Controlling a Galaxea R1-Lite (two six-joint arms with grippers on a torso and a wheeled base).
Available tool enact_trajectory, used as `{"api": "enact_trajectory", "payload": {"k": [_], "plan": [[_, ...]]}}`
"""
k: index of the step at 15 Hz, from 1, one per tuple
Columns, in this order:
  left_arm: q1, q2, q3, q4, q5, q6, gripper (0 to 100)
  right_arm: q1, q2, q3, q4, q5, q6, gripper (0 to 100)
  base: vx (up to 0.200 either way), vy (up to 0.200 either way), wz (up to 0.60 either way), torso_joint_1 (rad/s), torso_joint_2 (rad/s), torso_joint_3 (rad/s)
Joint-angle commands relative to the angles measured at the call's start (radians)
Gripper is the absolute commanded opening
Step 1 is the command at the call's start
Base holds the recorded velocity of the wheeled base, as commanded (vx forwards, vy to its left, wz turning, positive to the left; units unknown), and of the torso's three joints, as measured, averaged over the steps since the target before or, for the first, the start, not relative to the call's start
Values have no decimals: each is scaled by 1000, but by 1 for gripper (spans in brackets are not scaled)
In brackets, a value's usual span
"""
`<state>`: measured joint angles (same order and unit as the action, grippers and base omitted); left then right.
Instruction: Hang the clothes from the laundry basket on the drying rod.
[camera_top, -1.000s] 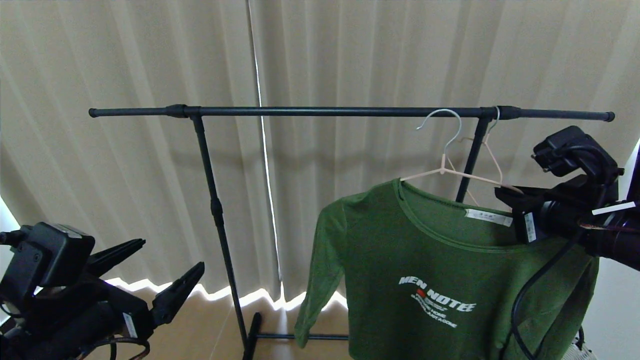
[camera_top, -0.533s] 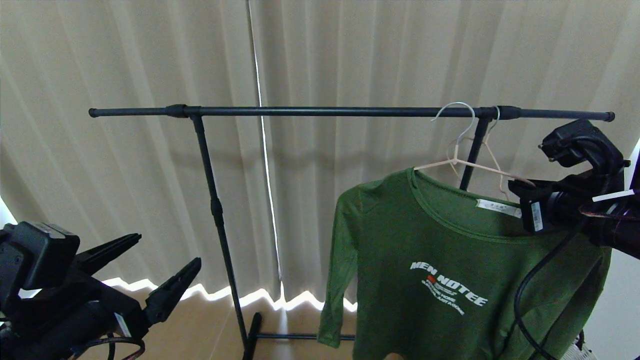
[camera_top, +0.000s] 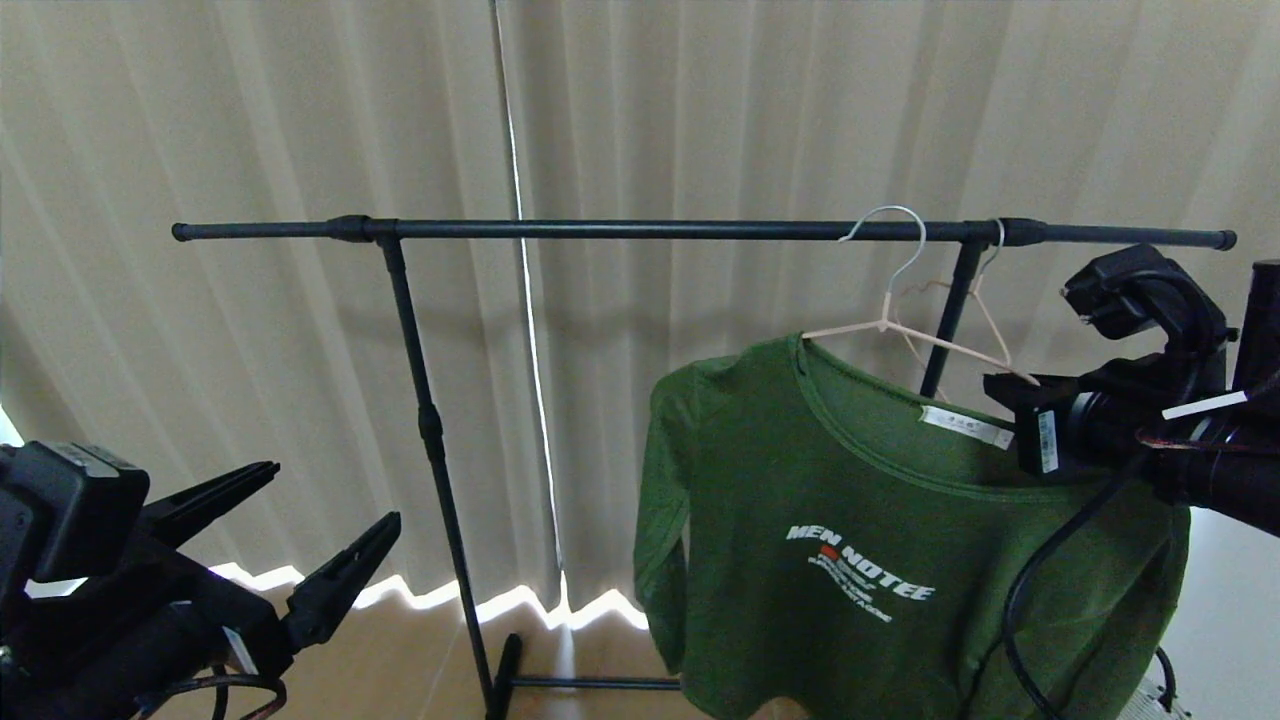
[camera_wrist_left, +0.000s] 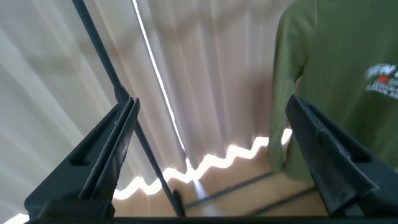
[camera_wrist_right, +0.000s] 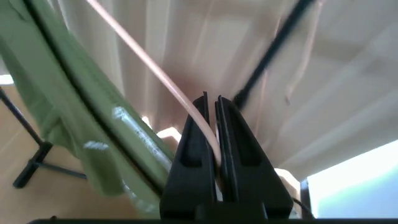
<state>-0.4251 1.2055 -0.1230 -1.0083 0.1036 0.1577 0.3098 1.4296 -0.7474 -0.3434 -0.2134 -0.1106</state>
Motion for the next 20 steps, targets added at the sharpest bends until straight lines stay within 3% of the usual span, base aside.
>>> {"api": "enact_trajectory", "payload": {"k": [1, 11, 13, 16, 20], "plan": [[0, 3, 5, 0, 1, 2, 100, 8, 8, -12, 3, 0, 2, 0, 200, 0, 0, 7, 2, 7], [-15, -9, 31, 0, 2, 63, 100, 8, 88, -72, 3, -3, 6, 0, 200, 0, 0, 2, 3, 1], [-18, -9, 32, 0, 2, 65, 100, 8, 103, -92, 4, -4, 6, 0, 0, 0, 0, 0, 0, 0], [-37, -17, 40, 0, 2, 63, 100, 9, 132, -112, 9, -107, 6, 0, 0, 0, 0, 0, 0, 0], [-38, -15, 42, 0, 2, 63, 100, 26, 132, -118, 12, -129, 5, 0, 0, 0, 0, 0, 0, 0]]}}
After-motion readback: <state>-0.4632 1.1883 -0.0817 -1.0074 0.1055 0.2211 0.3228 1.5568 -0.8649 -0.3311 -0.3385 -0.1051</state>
